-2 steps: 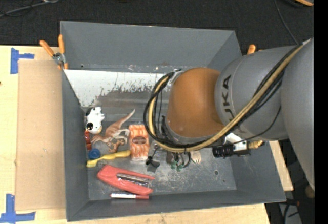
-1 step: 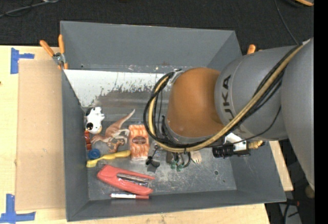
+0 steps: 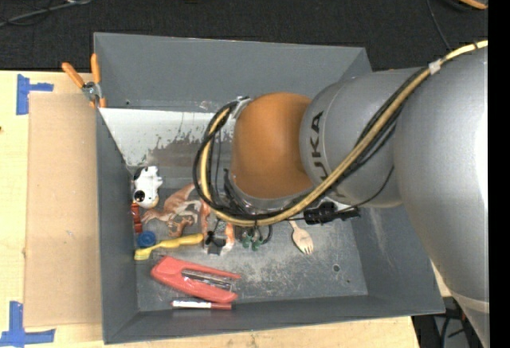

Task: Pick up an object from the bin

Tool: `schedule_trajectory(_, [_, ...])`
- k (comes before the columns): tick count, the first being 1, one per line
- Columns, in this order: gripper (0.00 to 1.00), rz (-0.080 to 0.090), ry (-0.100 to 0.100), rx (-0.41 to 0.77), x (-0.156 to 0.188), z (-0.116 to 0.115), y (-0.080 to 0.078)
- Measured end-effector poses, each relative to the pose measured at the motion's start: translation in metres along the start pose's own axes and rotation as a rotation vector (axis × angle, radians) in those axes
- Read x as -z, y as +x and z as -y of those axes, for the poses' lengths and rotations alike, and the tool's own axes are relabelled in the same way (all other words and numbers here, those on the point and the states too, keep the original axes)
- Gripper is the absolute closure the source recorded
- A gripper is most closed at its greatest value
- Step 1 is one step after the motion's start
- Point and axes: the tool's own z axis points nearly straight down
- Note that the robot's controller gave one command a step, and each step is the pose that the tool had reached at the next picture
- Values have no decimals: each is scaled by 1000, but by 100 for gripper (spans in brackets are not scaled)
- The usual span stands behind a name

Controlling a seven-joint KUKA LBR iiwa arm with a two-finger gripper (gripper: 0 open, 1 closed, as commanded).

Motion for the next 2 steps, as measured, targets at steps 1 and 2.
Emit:
schedule_trajectory(1, [100,-4,-1,8,-13,-19,-7])
schedule_trajectory(2, [0,6,-6,20,98,-33,-19])
